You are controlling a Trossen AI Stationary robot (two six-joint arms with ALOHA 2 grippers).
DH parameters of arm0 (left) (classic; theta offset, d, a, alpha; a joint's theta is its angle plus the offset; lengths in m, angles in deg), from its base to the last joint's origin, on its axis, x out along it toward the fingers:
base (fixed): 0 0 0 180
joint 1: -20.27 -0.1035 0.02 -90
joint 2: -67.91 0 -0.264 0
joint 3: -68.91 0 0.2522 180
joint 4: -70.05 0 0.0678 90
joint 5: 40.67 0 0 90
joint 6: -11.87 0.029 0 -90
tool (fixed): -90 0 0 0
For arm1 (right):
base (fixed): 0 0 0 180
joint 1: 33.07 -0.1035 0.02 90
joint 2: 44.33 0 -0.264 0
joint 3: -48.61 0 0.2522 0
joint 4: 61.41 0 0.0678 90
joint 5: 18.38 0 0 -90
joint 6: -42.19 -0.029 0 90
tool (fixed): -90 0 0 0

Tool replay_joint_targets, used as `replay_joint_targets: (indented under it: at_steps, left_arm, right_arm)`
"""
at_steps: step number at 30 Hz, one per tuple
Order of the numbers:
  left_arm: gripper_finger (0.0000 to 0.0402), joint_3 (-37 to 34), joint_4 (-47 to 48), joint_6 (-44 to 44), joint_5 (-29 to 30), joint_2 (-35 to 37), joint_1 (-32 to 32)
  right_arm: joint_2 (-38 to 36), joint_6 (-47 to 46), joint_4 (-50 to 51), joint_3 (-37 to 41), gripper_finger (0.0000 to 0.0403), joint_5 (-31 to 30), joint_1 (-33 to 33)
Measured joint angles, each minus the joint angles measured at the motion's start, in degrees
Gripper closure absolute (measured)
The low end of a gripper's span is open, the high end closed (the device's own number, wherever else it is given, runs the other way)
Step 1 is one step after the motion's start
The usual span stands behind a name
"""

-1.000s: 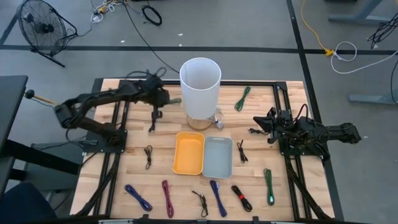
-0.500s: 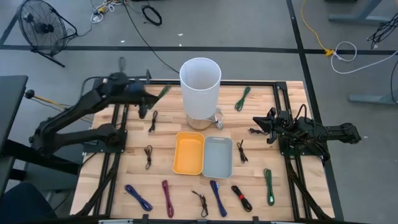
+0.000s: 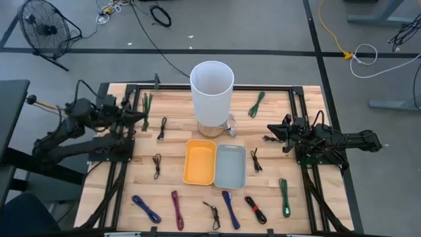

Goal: Pick & Place USB Port
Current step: Put the top left green and black charger cable into the gray bin

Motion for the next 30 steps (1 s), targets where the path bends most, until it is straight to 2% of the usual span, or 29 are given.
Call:
replay_joint_targets:
  at_steps: [3, 6, 10, 14, 18, 20, 22, 27, 30]
  left_arm:
    - [0.0400, -8.6, -8.8, -1.5, 1.0, 1.5, 3.4]
    - [0.0400, -16.8, -21.5, -1.5, 3.3, 0.4, 8.0]
    - [0.0400, -23.6, -33.2, 3.4, 10.7, -5.2, 17.1]
    - [0.0400, -25.6, -45.6, 10.8, 22.9, -15.4, 30.4]
    - [0.0400, -23.3, -58.3, 19.6, 36.9, -30.3, 43.8]
    - [0.0400, -20.1, -60.3, 23.0, 45.1, -38.1, 48.0]
    - [0.0400, -15.9, -59.9, 25.8, 50.9, -44.8, 49.9]
    - [0.0400, -4.9, -60.2, 31.5, 51.4, -57.3, 49.8]
    - [0.0400, -0.2, -59.7, 34.1, 50.7, -62.7, 49.0]
  right_arm:
    - [0.0, -1.4, -0.6, 0.0, 0.0394, 2.2, 0.0]
    - [0.0, -2.5, -1.2, 0.0, 0.0394, 3.8, 0.0]
    - [0.2, -4.1, -0.9, 0.0, 0.0394, 6.3, 0.0]
    - [1.6, -4.5, -1.1, 0.0, 0.0394, 7.6, 0.0]
    - [3.9, -4.0, -3.8, 0.0, 0.0394, 7.6, 0.0]
    - [5.6, -3.4, -8.5, 0.0, 0.0394, 9.5, 0.0]
    - [7.8, -2.4, -12.5, 0.0, 0.0394, 12.4, 0.0]
    - [17.3, -2.3, -17.1, -1.7, 0.0394, 15.1, -1.1]
    - [25.7, -0.8, -22.6, -5.2, 0.0394, 16.6, -4.5]
